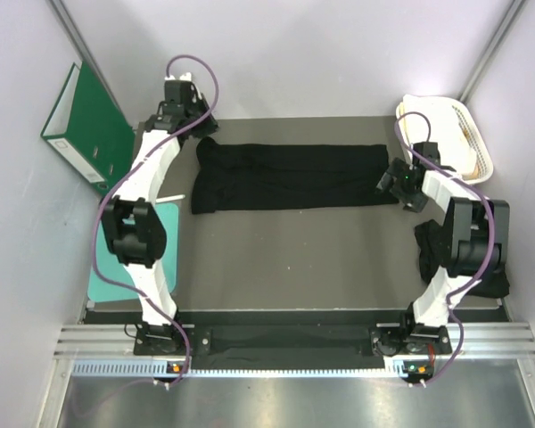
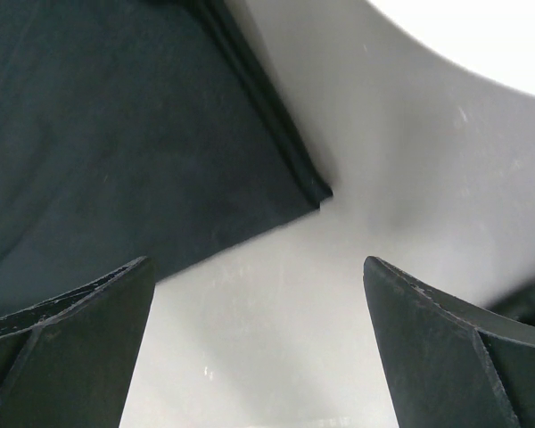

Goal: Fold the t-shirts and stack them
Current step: Rotate the tshirt 90 degrees

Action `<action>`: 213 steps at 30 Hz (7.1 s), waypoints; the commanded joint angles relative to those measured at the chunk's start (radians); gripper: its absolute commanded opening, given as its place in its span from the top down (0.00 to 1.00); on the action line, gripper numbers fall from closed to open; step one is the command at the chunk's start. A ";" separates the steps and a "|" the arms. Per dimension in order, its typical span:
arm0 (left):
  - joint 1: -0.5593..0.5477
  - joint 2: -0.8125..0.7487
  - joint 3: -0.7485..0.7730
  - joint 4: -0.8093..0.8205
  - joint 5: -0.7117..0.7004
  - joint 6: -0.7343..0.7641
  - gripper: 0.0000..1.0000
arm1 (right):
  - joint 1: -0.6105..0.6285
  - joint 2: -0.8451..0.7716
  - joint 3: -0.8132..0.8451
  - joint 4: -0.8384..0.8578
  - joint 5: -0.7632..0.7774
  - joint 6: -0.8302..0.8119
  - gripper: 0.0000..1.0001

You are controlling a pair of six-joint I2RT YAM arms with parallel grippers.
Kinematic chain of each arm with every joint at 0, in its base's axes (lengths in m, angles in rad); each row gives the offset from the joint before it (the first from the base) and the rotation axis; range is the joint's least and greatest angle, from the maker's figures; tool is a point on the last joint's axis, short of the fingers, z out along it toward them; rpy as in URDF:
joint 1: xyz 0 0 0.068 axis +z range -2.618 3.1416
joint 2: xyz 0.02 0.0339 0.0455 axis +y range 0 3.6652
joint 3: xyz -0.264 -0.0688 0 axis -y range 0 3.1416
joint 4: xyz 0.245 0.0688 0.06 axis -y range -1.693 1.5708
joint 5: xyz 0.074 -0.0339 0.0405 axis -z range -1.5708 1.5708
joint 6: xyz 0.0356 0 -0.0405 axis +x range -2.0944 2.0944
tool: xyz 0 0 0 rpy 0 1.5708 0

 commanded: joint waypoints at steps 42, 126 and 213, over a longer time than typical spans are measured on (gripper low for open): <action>-0.080 0.103 -0.406 -0.278 -0.141 -0.161 0.06 | 0.127 -0.392 -0.461 -0.127 -0.107 0.119 1.00; 0.101 0.482 0.102 -0.548 -0.290 -0.126 0.06 | 0.134 -0.229 -0.191 0.085 0.033 -0.002 0.36; -0.105 -0.116 -0.366 -0.359 0.109 0.026 0.01 | 0.271 0.668 0.846 0.075 -0.351 -0.037 0.00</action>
